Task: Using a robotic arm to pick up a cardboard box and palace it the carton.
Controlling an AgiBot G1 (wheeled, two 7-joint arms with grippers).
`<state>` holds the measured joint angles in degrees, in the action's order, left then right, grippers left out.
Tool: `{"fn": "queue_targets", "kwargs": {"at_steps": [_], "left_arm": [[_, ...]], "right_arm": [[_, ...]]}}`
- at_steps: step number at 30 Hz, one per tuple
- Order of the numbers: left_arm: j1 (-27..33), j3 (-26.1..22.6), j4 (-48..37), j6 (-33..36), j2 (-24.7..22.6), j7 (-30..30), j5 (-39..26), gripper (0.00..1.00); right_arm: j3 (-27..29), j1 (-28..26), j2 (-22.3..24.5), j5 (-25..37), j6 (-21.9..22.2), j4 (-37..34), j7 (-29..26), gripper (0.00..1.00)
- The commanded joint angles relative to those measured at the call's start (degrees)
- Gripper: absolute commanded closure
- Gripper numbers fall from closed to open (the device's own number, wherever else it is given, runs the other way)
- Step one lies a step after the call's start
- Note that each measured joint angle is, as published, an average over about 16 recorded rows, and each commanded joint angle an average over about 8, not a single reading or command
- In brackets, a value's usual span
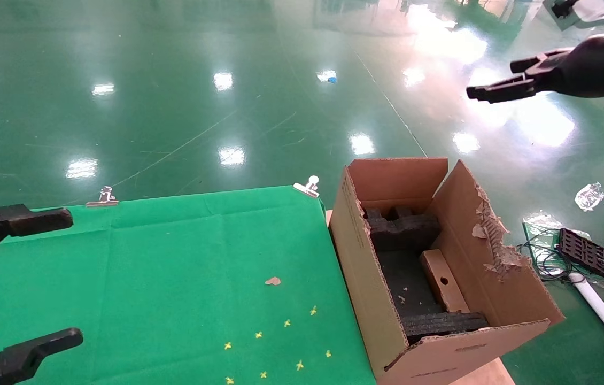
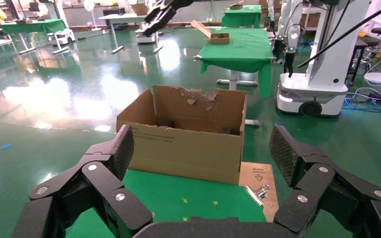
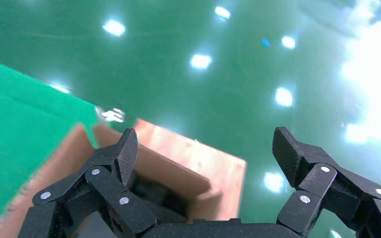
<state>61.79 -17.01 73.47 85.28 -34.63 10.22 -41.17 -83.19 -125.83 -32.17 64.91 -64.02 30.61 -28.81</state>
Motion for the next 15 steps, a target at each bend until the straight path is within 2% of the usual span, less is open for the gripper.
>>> {"fn": "queue_targets", "kwargs": {"at_steps": [1,15], "left_arm": [[0.0,0.0,0.0,0.0,0.0,0.0,0.0,0.00],[0.0,-0.1,0.0,0.0,0.0,0.0,0.0,0.00]], "right_arm": [[1.4,0.9,0.4,-0.6,0.0,1.4,0.6,0.00],[17.8,16.7,-0.4,-6.2,-5.4,11.8,5.0,0.00]]}}
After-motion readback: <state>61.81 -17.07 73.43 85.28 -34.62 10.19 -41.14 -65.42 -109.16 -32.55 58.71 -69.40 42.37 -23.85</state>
